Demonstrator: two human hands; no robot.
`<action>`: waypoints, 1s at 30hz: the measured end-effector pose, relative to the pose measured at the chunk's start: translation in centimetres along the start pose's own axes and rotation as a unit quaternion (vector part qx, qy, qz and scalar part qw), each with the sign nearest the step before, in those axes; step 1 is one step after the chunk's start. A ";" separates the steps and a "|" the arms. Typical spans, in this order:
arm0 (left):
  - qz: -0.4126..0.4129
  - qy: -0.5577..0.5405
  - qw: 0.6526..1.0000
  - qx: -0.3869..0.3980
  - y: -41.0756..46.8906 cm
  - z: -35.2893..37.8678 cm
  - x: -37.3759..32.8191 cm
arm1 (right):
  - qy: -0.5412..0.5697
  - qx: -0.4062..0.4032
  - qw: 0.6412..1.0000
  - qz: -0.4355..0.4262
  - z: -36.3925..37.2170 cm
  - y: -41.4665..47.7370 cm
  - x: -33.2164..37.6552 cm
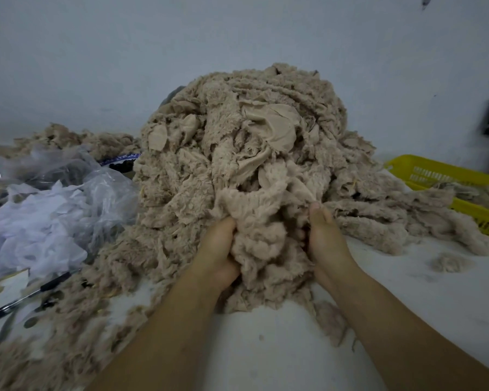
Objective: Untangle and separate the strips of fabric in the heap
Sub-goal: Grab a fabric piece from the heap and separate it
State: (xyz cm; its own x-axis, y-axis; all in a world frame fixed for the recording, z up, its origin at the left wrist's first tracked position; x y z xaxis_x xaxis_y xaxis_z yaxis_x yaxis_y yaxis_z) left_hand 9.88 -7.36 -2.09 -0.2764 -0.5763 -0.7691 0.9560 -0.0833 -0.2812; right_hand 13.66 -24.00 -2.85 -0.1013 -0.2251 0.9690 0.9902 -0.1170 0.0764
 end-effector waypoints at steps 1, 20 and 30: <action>0.000 -0.034 0.999 -0.007 0.0 -0.5 -0.4 | 0.035 -0.022 0.999 0.006 -0.6 0.2 0.1; 0.297 0.381 0.862 -0.153 -2.7 0.3 -4.0 | -0.149 0.090 0.969 -0.177 1.7 -2.1 3.6; 0.341 0.677 0.648 0.081 -3.6 6.2 0.9 | 0.056 0.112 0.986 0.108 1.5 -1.2 -0.6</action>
State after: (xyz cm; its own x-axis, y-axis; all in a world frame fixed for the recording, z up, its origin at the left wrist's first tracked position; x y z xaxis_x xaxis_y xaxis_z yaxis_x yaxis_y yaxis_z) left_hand 6.85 -12.66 1.81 0.4865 0.7074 -0.5127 0.8690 -0.3312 0.3676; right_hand 12.67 -22.23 -3.19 0.1174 -0.3287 0.9371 0.9848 0.1600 -0.0673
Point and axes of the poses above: each hand's wrist, its own y-axis towards the middle knuckle, its own z-axis out of the palm, x = y × z, the point moved 8 cm from there along y, towards the middle knuckle, and after that the axes turned 7 degrees about -z, right-handed, at the moved point
